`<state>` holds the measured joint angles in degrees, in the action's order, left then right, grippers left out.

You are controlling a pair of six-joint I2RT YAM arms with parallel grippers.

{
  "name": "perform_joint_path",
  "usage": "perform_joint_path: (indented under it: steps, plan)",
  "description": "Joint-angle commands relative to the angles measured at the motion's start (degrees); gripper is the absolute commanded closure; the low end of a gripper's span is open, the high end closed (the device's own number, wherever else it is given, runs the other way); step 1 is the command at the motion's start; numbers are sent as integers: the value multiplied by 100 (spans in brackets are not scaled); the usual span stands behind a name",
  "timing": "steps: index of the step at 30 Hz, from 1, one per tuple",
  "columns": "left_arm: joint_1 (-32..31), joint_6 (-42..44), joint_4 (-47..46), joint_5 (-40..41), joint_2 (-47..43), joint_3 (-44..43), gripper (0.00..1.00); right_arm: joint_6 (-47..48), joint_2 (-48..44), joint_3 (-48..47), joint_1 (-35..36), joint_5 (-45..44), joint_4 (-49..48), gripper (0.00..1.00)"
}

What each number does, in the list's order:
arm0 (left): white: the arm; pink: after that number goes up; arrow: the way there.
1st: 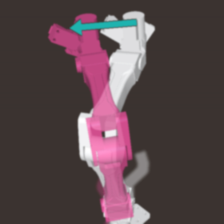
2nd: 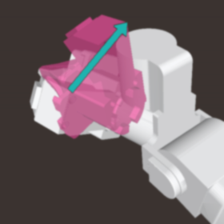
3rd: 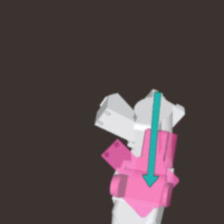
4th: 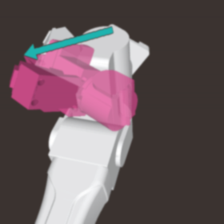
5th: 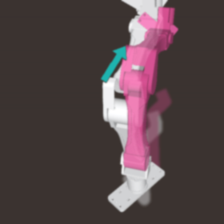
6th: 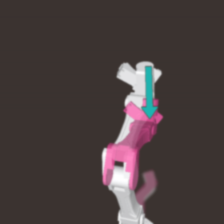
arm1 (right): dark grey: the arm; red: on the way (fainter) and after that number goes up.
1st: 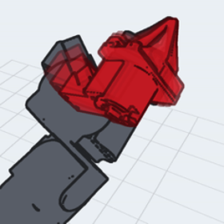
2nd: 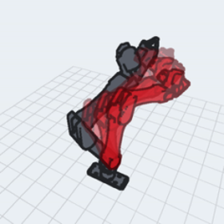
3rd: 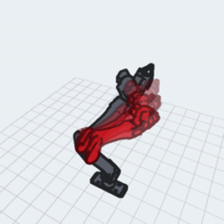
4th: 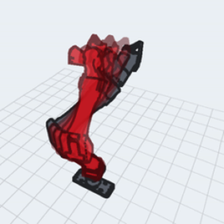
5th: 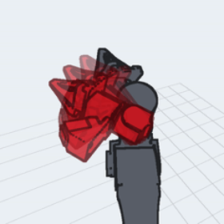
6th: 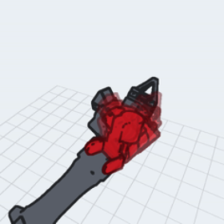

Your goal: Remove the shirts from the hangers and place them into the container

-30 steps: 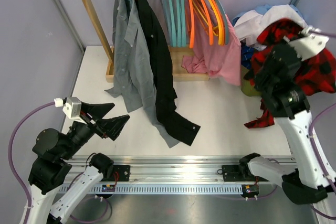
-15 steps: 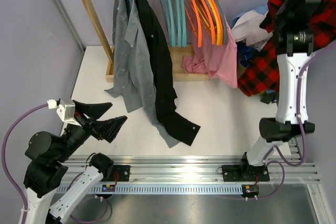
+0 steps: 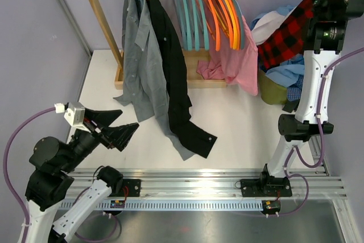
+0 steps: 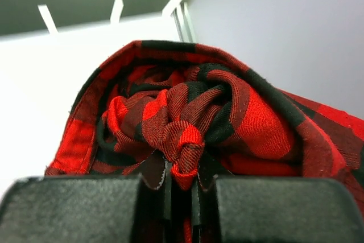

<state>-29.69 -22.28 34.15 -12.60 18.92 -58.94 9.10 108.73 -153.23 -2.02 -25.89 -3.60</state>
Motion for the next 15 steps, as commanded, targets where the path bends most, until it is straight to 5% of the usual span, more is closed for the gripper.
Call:
perform_joint_path:
  steps: [1,6,10,15]
  plan:
    - [7,101,-163,135,209,-136,1,154,227,-419,-289,443,-1187,100]
    - [7,58,-313,205,332,22,1,-302,831,434,-650,602,-1382,100]
    - [7,-39,-418,258,349,250,1,-681,1431,994,-747,427,-661,100]
    - [7,-320,-892,171,209,804,1,-2174,1721,2998,-747,944,753,100]
